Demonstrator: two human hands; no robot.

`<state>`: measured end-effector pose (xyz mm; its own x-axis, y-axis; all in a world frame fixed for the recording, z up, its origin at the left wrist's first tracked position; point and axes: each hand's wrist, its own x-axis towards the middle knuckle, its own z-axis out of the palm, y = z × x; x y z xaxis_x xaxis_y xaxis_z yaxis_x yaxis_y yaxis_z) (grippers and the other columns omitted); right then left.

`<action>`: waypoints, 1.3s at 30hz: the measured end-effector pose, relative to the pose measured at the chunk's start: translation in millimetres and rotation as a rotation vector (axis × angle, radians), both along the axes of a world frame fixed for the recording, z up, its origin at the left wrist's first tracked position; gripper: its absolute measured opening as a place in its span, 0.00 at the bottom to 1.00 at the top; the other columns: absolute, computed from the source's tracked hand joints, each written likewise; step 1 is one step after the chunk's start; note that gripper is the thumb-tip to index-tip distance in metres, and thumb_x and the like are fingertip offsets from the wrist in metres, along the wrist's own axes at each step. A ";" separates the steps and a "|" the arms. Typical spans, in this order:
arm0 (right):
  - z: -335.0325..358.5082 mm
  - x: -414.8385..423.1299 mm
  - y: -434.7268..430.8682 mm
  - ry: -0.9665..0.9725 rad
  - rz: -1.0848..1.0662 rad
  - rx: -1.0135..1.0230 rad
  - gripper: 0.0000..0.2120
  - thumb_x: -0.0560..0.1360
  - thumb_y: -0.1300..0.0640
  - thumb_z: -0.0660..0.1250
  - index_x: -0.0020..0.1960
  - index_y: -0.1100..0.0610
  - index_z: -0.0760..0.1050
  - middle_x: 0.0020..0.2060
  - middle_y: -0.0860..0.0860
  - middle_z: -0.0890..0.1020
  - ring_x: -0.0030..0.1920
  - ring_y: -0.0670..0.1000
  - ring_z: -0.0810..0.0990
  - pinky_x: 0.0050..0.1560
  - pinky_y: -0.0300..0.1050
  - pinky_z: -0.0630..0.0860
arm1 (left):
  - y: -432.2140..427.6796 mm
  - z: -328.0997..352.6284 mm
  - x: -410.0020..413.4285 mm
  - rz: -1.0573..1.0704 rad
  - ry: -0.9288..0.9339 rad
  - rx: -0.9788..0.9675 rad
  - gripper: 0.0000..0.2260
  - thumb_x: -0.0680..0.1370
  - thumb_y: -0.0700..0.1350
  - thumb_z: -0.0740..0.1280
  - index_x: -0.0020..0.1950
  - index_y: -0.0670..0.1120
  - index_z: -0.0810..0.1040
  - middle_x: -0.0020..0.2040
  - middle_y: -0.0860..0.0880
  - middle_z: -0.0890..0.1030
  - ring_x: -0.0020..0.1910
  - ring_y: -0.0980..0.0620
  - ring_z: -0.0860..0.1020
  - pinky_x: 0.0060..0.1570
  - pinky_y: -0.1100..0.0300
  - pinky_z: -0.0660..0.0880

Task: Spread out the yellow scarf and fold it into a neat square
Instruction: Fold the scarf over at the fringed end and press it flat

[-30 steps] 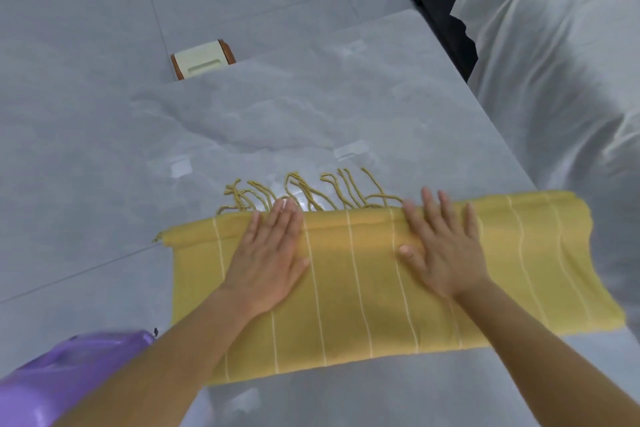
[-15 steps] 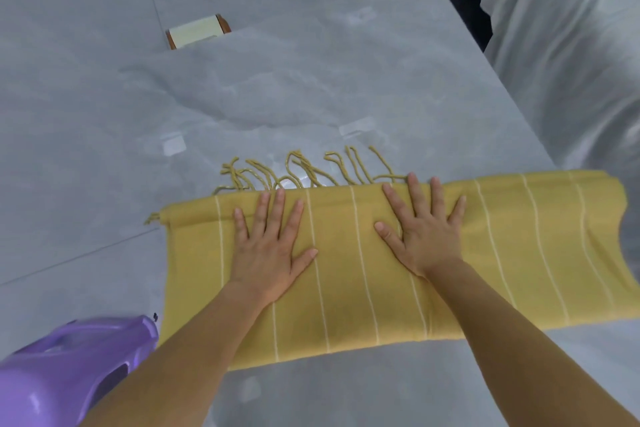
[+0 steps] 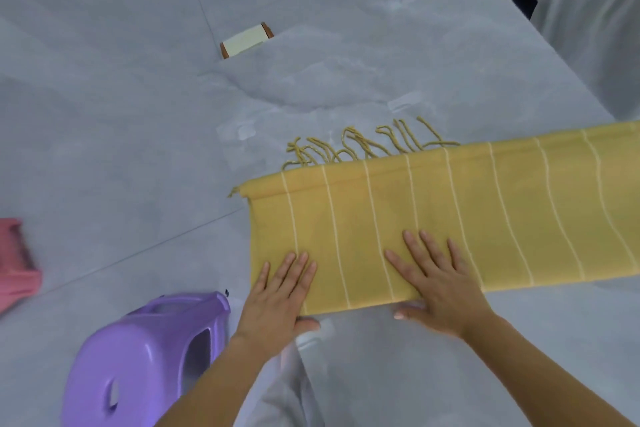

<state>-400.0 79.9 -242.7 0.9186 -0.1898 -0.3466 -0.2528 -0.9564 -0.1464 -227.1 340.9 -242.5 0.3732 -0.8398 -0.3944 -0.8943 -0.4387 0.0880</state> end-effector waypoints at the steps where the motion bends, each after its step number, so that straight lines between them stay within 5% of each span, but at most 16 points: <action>1: -0.4 0.3 -0.8 0.000 0.023 -0.006 0.42 0.66 0.28 0.55 0.75 0.42 0.50 0.74 0.53 0.61 0.73 0.57 0.57 0.67 0.64 0.53 | -1.0 -1.3 3.6 -0.015 -0.012 -0.005 0.41 0.69 0.69 0.55 0.75 0.47 0.58 0.75 0.48 0.59 0.72 0.48 0.60 0.66 0.42 0.64; 6: -0.1 5.7 4.1 -0.012 -0.036 -0.032 0.38 0.68 0.50 0.59 0.75 0.42 0.50 0.72 0.52 0.64 0.72 0.58 0.58 0.65 0.65 0.61 | 7.4 -11.5 14.4 -0.091 -0.099 -0.142 0.33 0.72 0.44 0.57 0.77 0.47 0.50 0.77 0.50 0.45 0.76 0.50 0.49 0.68 0.46 0.59; 9: 0.8 9.1 22.8 -0.045 -0.090 -0.013 0.44 0.62 0.60 0.73 0.73 0.46 0.59 0.71 0.54 0.67 0.71 0.57 0.59 0.61 0.68 0.65 | 12.6 -7.6 28.2 -0.136 -0.117 -0.142 0.32 0.72 0.39 0.49 0.77 0.47 0.48 0.77 0.52 0.41 0.76 0.50 0.49 0.66 0.48 0.64; 12: 3.2 12.9 49.7 -0.038 -0.134 0.003 0.46 0.57 0.62 0.77 0.71 0.47 0.62 0.70 0.54 0.69 0.70 0.56 0.59 0.59 0.69 0.65 | 18.9 -1.3 51.8 -0.144 -0.113 -0.135 0.31 0.71 0.37 0.48 0.76 0.47 0.53 0.77 0.53 0.39 0.75 0.49 0.50 0.62 0.46 0.70; 15: 2.2 20.1 72.7 0.025 -0.175 0.029 0.43 0.61 0.56 0.74 0.73 0.47 0.60 0.73 0.53 0.64 0.71 0.57 0.58 0.62 0.71 0.63 | 27.2 5.1 70.4 -0.143 -0.052 -0.122 0.32 0.73 0.39 0.52 0.77 0.48 0.48 0.77 0.53 0.39 0.76 0.51 0.43 0.61 0.44 0.71; 17: 1.7 21.1 80.1 0.055 -0.195 0.020 0.37 0.70 0.38 0.62 0.75 0.46 0.55 0.76 0.51 0.54 0.73 0.56 0.55 0.64 0.72 0.58 | 30.4 10.8 75.7 -0.140 0.010 -0.046 0.39 0.73 0.54 0.63 0.77 0.49 0.44 0.77 0.51 0.42 0.76 0.49 0.50 0.63 0.44 0.70; 20: 4.7 25.8 84.4 0.062 -0.300 0.044 0.38 0.71 0.25 0.45 0.75 0.43 0.52 0.76 0.51 0.53 0.75 0.55 0.52 0.68 0.70 0.52 | 27.5 18.8 66.6 0.174 0.159 -0.067 0.50 0.65 0.75 0.54 0.76 0.48 0.39 0.76 0.51 0.39 0.75 0.51 0.45 0.72 0.49 0.52; 23: 14.6 44.1 83.9 -0.006 -0.410 0.042 0.37 0.71 0.26 0.39 0.76 0.42 0.44 0.76 0.49 0.46 0.75 0.53 0.46 0.69 0.66 0.48 | 14.4 21.0 55.1 0.703 0.434 -0.218 0.48 0.71 0.71 0.57 0.76 0.43 0.38 0.77 0.45 0.40 0.76 0.51 0.42 0.71 0.58 0.44; 25: 20.4 61.1 78.6 -0.027 -0.421 0.039 0.38 0.70 0.26 0.34 0.75 0.42 0.36 0.75 0.47 0.38 0.75 0.51 0.37 0.71 0.63 0.41 | 3.8 18.4 50.2 0.823 0.475 -0.292 0.42 0.75 0.63 0.58 0.75 0.41 0.38 0.77 0.42 0.43 0.76 0.49 0.43 0.71 0.60 0.43; 32: 23.7 134.0 49.2 0.005 -0.448 -0.001 0.39 0.69 0.28 0.33 0.73 0.47 0.29 0.73 0.46 0.30 0.73 0.50 0.29 0.72 0.57 0.33 | -26.1 11.4 57.7 0.429 0.015 -0.213 0.37 0.76 0.65 0.46 0.76 0.42 0.46 0.77 0.43 0.47 0.76 0.45 0.47 0.72 0.45 0.44; 36: 2.8 144.3 44.0 0.130 -0.435 -0.011 0.40 0.67 0.28 0.30 0.72 0.46 0.25 0.72 0.46 0.28 0.73 0.51 0.30 0.72 0.58 0.33 | -32.6 -9.6 70.0 0.269 0.000 -0.136 0.38 0.74 0.67 0.40 0.75 0.45 0.38 0.76 0.47 0.40 0.75 0.49 0.39 0.73 0.46 0.41; 39: 1.9 147.0 44.7 0.190 -0.445 -0.015 0.39 0.69 0.27 0.32 0.71 0.47 0.23 0.71 0.47 0.26 0.73 0.51 0.29 0.72 0.58 0.32 | -28.7 -9.6 72.5 0.328 0.027 -0.180 0.37 0.76 0.67 0.45 0.76 0.45 0.43 0.77 0.46 0.43 0.76 0.48 0.43 0.72 0.47 0.43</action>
